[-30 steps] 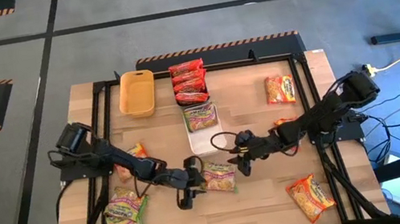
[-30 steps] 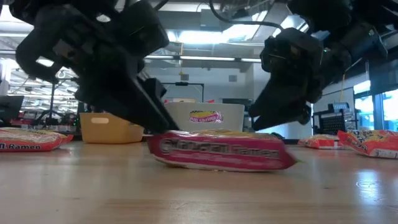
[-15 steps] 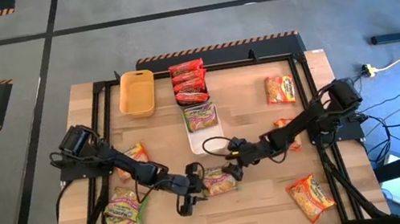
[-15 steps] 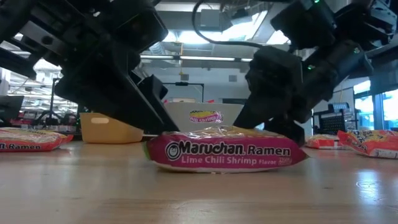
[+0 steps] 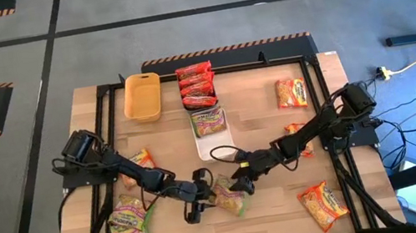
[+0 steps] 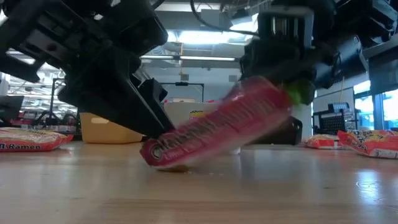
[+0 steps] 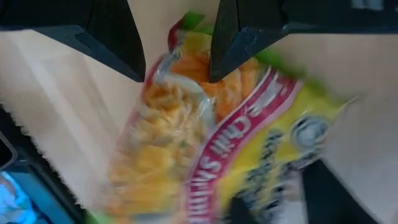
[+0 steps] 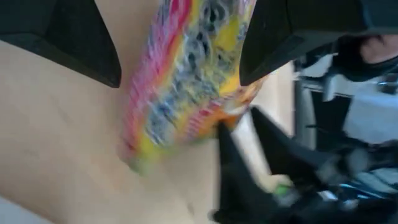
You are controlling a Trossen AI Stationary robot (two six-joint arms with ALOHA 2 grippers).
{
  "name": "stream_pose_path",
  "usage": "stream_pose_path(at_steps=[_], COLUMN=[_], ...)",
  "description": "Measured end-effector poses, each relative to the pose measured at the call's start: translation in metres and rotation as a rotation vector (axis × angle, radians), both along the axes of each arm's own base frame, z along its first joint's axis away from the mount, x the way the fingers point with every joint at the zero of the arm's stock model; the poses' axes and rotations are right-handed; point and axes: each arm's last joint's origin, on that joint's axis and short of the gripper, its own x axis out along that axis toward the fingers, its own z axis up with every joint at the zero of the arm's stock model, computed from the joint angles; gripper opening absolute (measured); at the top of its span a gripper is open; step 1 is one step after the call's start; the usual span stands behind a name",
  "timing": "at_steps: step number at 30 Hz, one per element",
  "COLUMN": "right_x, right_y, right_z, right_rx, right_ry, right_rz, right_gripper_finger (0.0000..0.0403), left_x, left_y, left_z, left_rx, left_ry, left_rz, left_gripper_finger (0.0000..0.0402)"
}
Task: Sort Maruchan noodles
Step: Put the top green noodle pack into the white bin
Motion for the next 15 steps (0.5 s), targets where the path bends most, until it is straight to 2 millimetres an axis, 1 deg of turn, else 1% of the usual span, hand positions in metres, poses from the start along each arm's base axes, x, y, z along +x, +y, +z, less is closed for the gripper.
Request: stream_pose_path(at_steps=[5,12,15], right_x=[0.0007,-0.004,-0.003], right_y=[0.0014,0.0005,0.0009], right_z=[0.0021,-0.0053,-0.0068], right_rx=[0.035,0.075,0.094], right_ry=[-0.014,0.098,0.098], right_rz=[0.029,0.004,-0.005], right_gripper_finger=[0.031,0.031,0.031], left_x=[0.0011,0.0017,0.0018], left_y=[0.0024,0.0038,0.0038], left_z=[-0.0001,0.0,0.0001], left_rx=[0.0,0.002,0.005], left_ry=[-0.002,-0.003,-0.005], left_rz=[0.009,0.017,0.022], left_gripper_finger=[0.0174,0.0174,0.0174])
